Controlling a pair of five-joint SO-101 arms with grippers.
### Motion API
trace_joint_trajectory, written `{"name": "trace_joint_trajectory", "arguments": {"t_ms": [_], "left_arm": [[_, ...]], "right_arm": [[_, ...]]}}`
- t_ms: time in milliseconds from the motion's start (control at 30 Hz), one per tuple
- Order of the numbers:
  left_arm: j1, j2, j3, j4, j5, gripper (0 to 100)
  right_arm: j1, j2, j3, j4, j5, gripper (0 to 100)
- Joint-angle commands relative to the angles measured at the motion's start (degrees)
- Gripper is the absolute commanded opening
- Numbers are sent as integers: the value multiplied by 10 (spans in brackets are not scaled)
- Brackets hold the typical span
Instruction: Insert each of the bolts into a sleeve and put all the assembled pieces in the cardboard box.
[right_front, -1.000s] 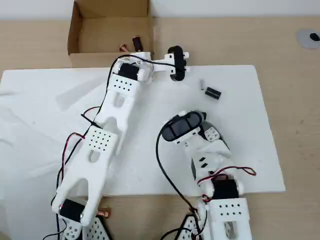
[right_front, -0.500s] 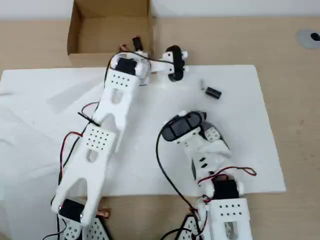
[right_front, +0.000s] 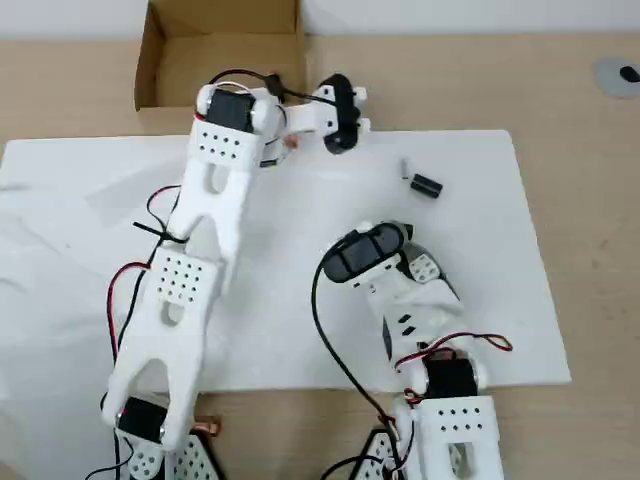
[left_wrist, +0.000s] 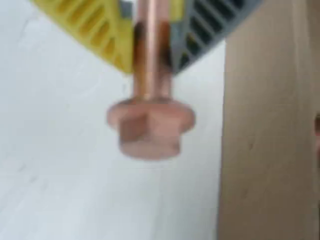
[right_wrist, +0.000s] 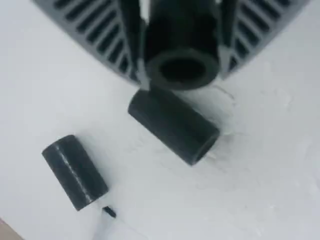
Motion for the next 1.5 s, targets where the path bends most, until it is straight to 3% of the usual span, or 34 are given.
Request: {"name": "trace_joint_trajectory", "arguments": {"t_ms": [0,100,167,367,467,633,900,1133,1300,1367,1467], "left_arm": [[-24,-73,-21,4,142,9],[-22,-115,-20,4,396,9],[-28,-147,-20,4,524,9],[-70,-297,-19,5,828,8],[-91,-383,-18,6,913,6],[-86,-500,-18,7,930,5],[21,-606,69,7,928,5],[63,-779,380,7,839,5],[66,-927,622,2,837,8],[62,-979,702,-28,839,8],[62,-1051,829,-141,863,6]], "right_arm": [[1,-11,-23,-11,-7,9],[-19,-11,-23,-55,-70,9],[-50,-10,-27,-76,-112,9],[-135,-10,-37,-134,-191,9],[-188,-10,-38,-194,-231,9],[-279,-10,-42,-295,-244,9],[-353,-10,-93,-301,-244,9],[-362,-10,-131,-300,-244,9],[-355,-10,-143,-298,-244,9],[-356,-10,-144,-298,-244,9],[-357,-7,-144,-298,-244,9]]}}
